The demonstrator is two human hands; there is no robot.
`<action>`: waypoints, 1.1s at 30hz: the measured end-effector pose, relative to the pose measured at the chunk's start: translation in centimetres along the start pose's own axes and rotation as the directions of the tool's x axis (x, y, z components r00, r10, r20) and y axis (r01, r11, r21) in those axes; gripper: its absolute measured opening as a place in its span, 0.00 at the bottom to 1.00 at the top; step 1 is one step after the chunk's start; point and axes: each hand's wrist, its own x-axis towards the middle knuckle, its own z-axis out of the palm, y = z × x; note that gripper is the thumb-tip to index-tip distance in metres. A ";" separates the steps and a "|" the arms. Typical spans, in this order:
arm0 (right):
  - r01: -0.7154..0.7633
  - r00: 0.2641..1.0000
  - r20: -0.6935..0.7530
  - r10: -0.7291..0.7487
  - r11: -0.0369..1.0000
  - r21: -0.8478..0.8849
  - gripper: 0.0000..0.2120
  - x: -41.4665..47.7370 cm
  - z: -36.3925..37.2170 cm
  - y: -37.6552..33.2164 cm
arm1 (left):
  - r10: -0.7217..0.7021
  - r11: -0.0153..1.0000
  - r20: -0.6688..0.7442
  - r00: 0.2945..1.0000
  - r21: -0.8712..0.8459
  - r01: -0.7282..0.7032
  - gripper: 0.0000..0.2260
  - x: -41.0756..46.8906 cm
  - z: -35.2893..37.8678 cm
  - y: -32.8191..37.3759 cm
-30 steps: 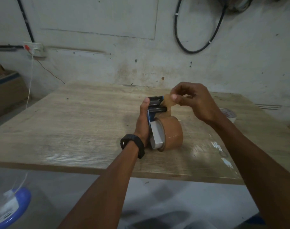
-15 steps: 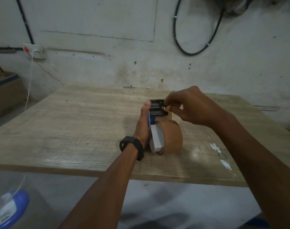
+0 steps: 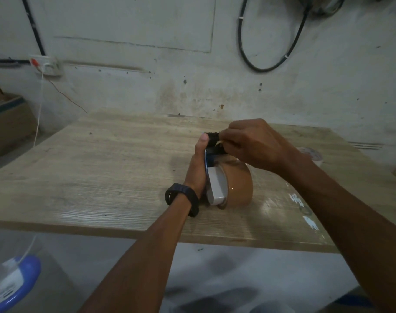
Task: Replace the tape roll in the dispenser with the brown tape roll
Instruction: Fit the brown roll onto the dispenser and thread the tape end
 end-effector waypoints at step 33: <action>-0.243 0.956 -0.179 0.234 0.969 -0.035 0.06 0.5 3.1 -2.3 | 0.118 0.980 -0.067 0.991 0.172 -0.105 0.33 -1.6 0.3 0.8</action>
